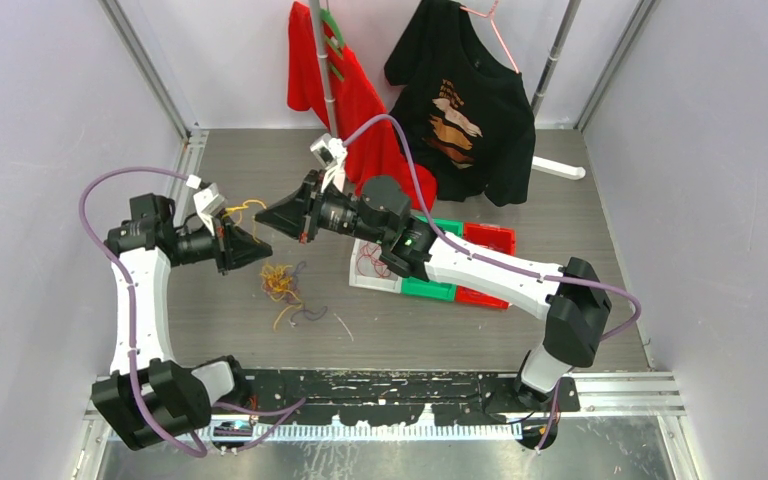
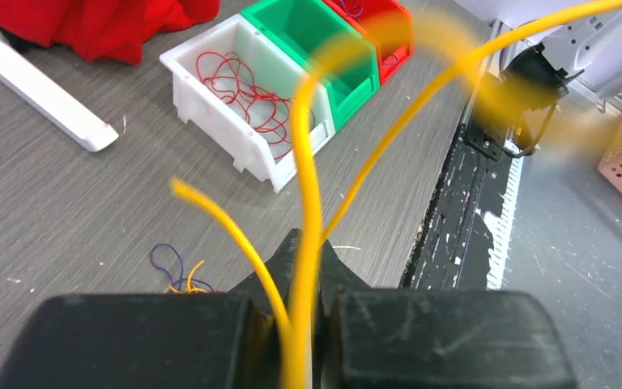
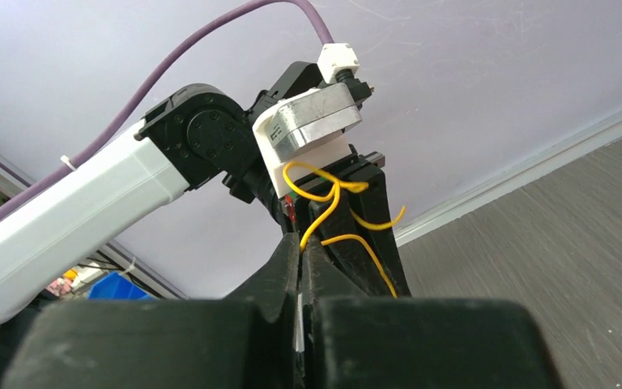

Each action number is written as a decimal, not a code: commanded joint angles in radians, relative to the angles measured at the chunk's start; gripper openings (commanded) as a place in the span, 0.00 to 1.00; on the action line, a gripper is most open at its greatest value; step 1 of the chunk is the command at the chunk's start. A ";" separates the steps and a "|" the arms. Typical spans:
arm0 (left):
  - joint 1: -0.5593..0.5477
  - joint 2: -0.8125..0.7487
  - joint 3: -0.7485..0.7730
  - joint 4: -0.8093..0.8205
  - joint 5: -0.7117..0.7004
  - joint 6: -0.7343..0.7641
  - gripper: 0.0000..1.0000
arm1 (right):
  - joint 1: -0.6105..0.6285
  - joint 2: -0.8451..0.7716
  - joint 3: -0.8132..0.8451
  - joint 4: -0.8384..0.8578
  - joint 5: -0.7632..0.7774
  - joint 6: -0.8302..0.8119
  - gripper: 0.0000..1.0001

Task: Untangle the cables
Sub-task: Untie the cable.

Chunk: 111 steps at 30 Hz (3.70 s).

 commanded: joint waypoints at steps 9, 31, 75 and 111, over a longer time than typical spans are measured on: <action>-0.014 -0.080 0.072 0.045 0.138 -0.183 0.00 | -0.013 -0.159 -0.142 0.096 0.148 -0.116 0.53; -0.114 -0.179 0.062 0.681 -0.113 -1.061 0.00 | 0.114 0.013 -0.336 0.126 0.430 -0.465 0.73; -0.138 0.005 0.238 -0.246 -0.157 -0.179 0.61 | -0.046 0.008 -0.375 0.486 -0.064 0.094 0.01; -0.138 -0.088 0.246 -0.124 -0.226 -0.231 0.00 | -0.109 -0.115 -0.386 0.199 0.071 0.011 0.25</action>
